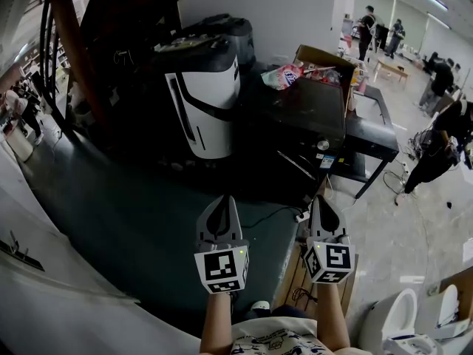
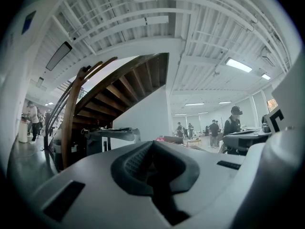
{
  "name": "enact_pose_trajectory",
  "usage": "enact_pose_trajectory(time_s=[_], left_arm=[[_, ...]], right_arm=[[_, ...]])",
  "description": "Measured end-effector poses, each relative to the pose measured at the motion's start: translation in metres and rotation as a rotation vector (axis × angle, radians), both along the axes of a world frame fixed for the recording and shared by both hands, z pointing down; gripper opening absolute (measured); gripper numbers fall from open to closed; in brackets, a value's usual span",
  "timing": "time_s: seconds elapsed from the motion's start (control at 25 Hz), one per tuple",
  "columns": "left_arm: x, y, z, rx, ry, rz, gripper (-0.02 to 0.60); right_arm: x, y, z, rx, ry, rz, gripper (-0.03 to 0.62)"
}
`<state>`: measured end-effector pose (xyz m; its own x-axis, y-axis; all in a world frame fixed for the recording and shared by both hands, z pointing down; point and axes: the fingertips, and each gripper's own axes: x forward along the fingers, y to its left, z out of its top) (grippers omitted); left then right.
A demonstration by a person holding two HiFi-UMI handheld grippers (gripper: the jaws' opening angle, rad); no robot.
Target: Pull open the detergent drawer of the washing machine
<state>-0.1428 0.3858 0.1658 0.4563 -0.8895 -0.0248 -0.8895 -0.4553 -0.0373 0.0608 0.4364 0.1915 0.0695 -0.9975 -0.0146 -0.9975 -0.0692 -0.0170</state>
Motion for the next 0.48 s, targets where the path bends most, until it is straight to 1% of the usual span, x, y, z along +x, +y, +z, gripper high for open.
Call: enact_pose_trajectory(time_s=[0.16,0.24,0.4,0.48], left_arm=[[0.001,-0.005,0.001,-0.009,0.007,0.015,0.023],[0.004,-0.008,0.001,-0.015,0.010,0.021,0.079],[0.013,-0.012,0.003,-0.024,0.014,0.036,0.242],[0.017,-0.015,0.005,-0.025,0.016,0.040,0.264]], right_arm=[[0.000,0.001,0.005,-0.020,-0.005,0.011,0.014],[0.002,0.001,0.007,-0.029,-0.005,0.016,0.014],[0.008,0.001,0.011,-0.043,-0.002,0.022,0.014],[0.012,0.000,0.013,-0.048,-0.006,0.022,0.014]])
